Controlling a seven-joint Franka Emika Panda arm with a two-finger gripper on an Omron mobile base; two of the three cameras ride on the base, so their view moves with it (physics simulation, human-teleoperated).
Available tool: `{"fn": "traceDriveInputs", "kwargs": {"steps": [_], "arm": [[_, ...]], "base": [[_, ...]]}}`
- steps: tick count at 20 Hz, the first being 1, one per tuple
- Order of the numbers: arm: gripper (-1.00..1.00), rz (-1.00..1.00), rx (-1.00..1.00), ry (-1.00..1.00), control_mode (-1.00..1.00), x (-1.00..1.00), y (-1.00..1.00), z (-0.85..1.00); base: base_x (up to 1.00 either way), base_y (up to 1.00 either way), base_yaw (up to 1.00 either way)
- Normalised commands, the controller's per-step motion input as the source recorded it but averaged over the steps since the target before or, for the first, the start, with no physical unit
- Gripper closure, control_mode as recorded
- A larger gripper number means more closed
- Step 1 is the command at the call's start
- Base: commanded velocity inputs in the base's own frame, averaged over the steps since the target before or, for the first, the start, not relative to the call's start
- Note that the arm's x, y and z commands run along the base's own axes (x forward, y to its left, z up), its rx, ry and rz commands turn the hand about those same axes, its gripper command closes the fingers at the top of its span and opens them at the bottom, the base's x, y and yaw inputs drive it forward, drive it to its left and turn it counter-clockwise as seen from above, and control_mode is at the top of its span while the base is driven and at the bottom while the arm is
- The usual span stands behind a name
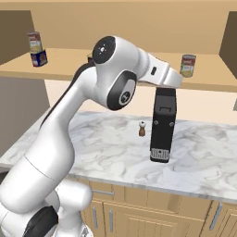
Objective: Stack two cans on top of the other two cans in the cabinet.
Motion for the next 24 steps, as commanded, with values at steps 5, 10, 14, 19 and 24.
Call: {"fn": "traceDriveInputs", "kwargs": {"steps": [5, 10, 14, 19, 24], "arm": [[-1.0, 0.05, -0.04, 0.0, -1.0, 0.21, -0.01, 0.0], [-1.0, 0.07, 0.0, 0.0, -1.0, 0.36, -0.01, 0.0], [-1.0, 0.1, 0.0, 0.0, -1.0, 0.37, -0.18, -0.04], [-1.0, 0.1, -0.01, 0.0, -1.0, 0.32, -0.22, -0.07], [-1.0, 0.06, -0.02, 0.0, -1.0, 0.21, -0.16, -0.07]], "base": [[0.0, 0.0, 0.0], [0.0, 0.0, 0.0], [0.0, 0.0, 0.0], [0.0, 0.0, 0.0], [0.0, 0.0, 0.0]]}}
